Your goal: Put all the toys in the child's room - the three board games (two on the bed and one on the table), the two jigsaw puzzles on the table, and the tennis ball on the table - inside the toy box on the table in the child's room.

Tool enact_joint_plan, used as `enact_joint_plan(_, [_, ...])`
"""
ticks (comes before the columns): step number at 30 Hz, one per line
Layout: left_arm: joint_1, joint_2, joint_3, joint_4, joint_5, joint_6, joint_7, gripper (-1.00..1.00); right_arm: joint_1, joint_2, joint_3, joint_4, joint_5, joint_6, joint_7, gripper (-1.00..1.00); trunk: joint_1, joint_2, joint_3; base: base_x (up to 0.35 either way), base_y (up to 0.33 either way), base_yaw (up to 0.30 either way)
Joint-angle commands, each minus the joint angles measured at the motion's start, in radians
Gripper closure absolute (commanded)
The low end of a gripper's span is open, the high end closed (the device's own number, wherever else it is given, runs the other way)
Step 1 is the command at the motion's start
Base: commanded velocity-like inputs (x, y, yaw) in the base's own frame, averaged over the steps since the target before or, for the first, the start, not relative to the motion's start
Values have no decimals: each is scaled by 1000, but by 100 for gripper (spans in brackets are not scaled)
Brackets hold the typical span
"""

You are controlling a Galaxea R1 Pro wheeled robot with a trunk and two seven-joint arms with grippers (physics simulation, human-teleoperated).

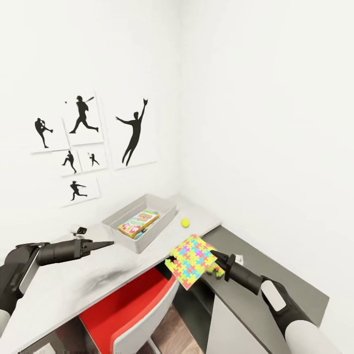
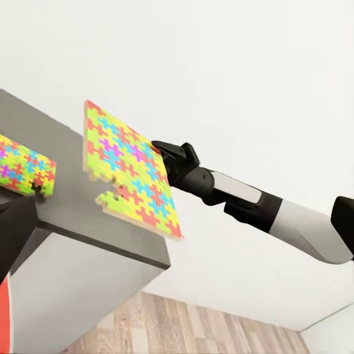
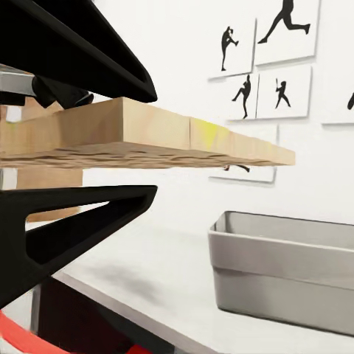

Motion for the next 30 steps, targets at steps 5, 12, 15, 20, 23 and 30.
enact_joint_plan(5, [-1, 0, -1, 0, -1, 11, -4, -100, -1, 0, -3, 0, 0, 5, 3, 100, -19, 33, 14, 0, 0, 290])
enact_joint_plan(12, [-1, 0, -1, 0, -1, 12, -4, -100, -1, 0, -2, 0, 0, 5, 3, 100, -46, 82, 35, 0, 0, 255])
enact_joint_plan(15, [-1, 1, 2, 2, 0, 7, -4, -100, -1, 0, -2, 0, -1, -24, 4, 100, -46, 82, 35, 0, 0, 39])
enact_joint_plan(20, [-1, 2, 2, 2, 1, 5, -4, -100, -1, 0, -3, 0, -4, -39, 4, 100, -46, 82, 35, 0, 0, 3])
enact_joint_plan(23, [-1, 1, 3, 2, 2, 5, -4, -100, -1, 0, -3, 0, -4, -41, 4, 100, -46, 82, 35, 0, 13, 0])
enact_joint_plan(30, [-1, 2, 4, 3, 2, 6, -4, -100, -1, 0, -2, 0, -3, -43, 4, 100, -46, 82, 37, 1, 223, 78])
